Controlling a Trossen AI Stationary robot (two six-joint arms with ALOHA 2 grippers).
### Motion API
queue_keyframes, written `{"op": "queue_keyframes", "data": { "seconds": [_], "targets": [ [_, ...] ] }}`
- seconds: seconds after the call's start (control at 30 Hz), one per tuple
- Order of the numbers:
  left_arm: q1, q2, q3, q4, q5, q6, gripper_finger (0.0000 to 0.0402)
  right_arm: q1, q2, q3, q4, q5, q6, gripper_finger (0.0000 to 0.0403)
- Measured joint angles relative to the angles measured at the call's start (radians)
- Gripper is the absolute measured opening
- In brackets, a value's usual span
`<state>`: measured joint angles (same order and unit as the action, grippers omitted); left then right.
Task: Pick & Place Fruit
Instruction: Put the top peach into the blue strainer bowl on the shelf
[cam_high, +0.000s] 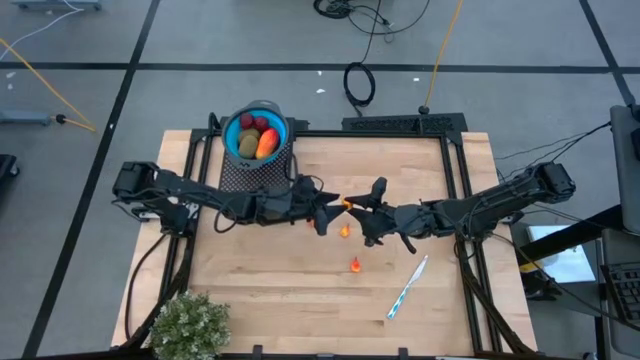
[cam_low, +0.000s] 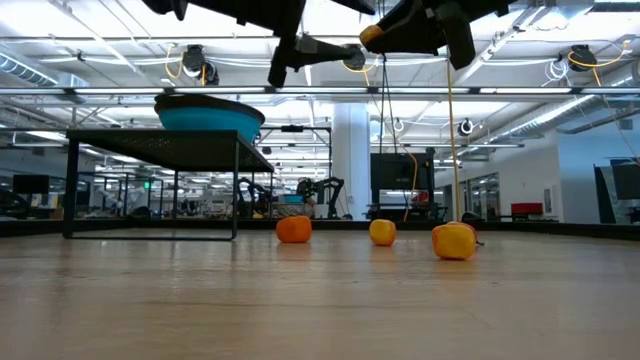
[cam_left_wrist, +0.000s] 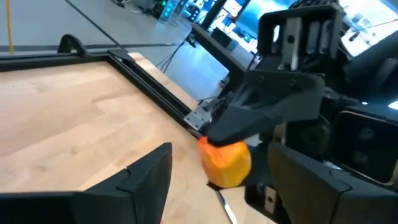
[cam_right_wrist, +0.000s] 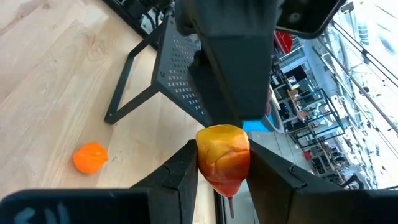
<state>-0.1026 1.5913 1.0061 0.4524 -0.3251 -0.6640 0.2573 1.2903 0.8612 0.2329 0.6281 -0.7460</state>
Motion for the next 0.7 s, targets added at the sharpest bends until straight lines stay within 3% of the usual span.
{"op": "queue_keyframes", "data": {
  "seconds": [0.7],
  "targets": [
    [0.005, 0.001, 0.000, 0.004, -0.017, -0.020, 0.0274, 0.018, 0.000, 0.000, 0.059, -0.001, 0.004, 0.0112]
  ]
}}
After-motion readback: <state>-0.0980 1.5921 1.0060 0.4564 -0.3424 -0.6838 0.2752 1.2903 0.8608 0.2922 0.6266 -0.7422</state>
